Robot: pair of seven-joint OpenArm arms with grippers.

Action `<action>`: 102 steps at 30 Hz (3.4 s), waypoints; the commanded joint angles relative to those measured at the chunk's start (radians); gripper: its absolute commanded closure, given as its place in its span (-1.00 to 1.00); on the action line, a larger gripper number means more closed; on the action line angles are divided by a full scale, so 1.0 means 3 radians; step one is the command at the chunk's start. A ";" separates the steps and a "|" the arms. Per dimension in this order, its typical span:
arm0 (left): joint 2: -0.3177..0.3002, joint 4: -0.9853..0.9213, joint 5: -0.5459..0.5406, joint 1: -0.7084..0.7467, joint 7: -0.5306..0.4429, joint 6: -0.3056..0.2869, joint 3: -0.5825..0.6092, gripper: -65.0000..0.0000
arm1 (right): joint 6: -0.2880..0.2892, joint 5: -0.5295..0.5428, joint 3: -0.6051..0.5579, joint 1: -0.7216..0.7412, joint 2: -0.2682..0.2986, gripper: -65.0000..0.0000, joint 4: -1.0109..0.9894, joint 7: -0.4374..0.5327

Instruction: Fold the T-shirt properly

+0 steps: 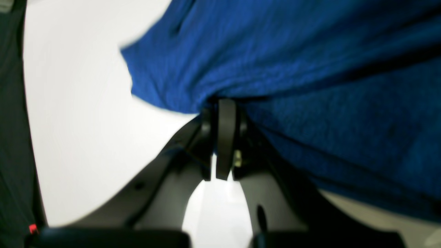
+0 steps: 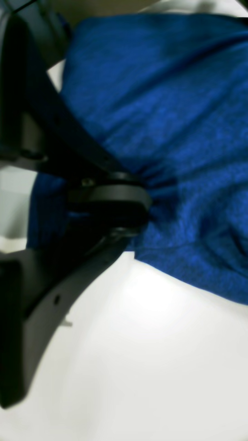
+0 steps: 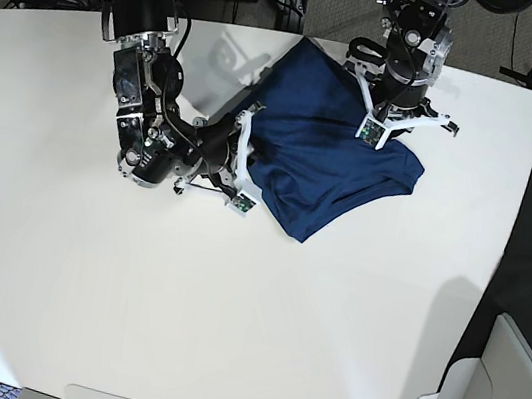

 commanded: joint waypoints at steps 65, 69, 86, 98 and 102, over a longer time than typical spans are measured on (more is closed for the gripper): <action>0.0184 0.0546 0.0022 -0.0044 0.0035 0.0046 -0.1193 1.00 | 0.0019 0.0839 -0.0592 0.0271 -0.0422 0.79 -0.1051 -0.0017; 0.0184 0.0546 0.0022 0.0043 0.0014 0.0046 -0.1198 1.00 | 0.0019 0.0839 -0.0489 0.0277 -0.0248 0.80 -0.0939 -0.0017; 0.0184 0.0546 0.0017 0.0053 0.0004 0.0051 -0.1443 1.00 | 0.0019 0.0869 -0.0423 0.0261 0.0033 0.79 -0.0391 -0.0017; 0.0184 0.0546 0.0012 0.0048 0.0004 0.0051 -0.1418 1.00 | 0.0019 0.0972 -0.0213 0.0496 0.0253 0.79 -0.0243 -0.0017; 0.0297 0.0546 0.0022 0.0033 0.0004 0.0051 -0.1413 1.00 | 0.0019 0.0977 -0.0249 0.0532 0.0115 0.79 -0.0264 -0.0017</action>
